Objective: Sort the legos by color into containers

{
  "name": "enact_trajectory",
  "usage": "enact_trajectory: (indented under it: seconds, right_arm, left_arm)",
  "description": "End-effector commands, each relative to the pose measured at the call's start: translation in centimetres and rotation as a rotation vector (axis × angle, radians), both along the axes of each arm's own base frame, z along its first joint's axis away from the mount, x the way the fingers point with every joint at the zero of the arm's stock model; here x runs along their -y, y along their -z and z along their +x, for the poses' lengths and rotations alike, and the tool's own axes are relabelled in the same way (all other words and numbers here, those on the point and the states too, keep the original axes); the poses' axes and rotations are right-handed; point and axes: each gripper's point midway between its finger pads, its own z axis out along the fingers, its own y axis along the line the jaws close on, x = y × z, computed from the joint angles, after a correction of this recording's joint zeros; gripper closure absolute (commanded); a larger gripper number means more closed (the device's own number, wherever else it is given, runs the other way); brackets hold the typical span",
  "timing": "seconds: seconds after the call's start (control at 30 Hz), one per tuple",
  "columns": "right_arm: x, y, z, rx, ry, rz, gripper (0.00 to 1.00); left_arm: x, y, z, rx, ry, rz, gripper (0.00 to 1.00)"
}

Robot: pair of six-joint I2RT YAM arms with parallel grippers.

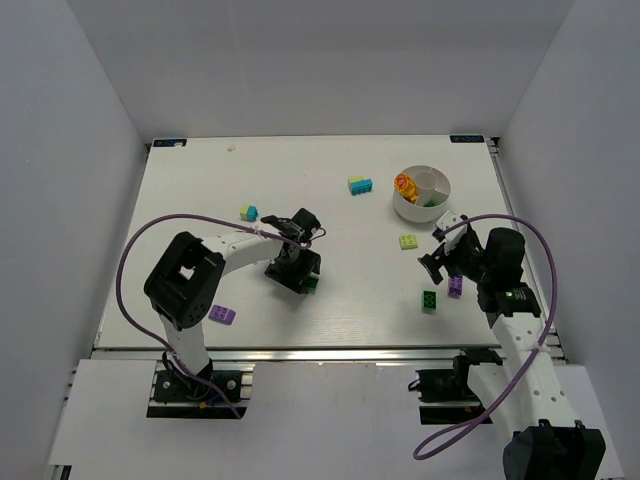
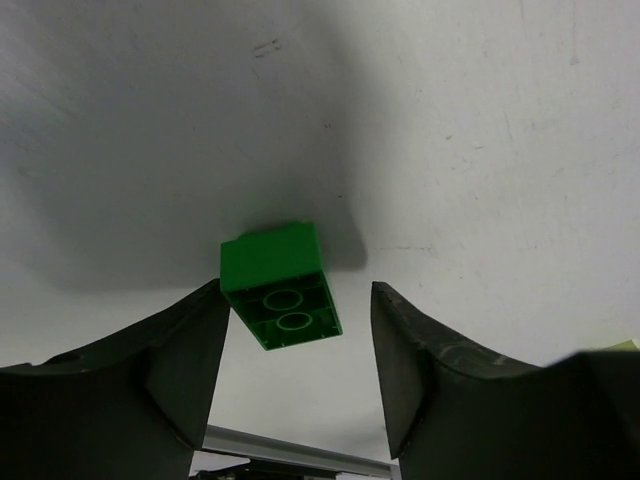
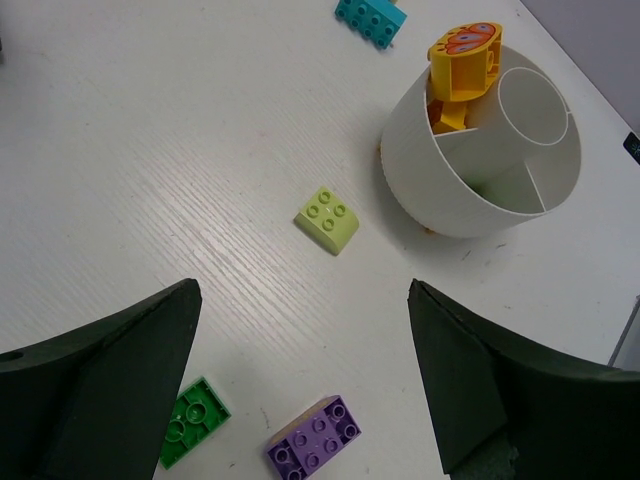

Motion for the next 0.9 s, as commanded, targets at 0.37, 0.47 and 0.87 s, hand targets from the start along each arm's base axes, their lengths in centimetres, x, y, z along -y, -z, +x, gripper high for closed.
enact_trajectory:
  seconds: [0.37, 0.47, 0.87]
  right_arm:
    - [1.5, -1.1, 0.9, 0.057, 0.066, 0.000, 0.11]
    - [6.7, -3.4, 3.6, 0.097, 0.462, 0.102, 0.29]
    - [9.5, -3.8, 4.3, -0.059, 0.679, 0.373, 1.00]
  left_arm:
    - [2.1, -4.3, 4.4, 0.191, 0.200, -0.009, 1.00]
    - [7.0, -7.9, 7.0, 0.372, 0.576, -0.104, 1.00]
    - [21.7, -18.6, 9.7, 1.257, 1.525, -0.088, 1.00]
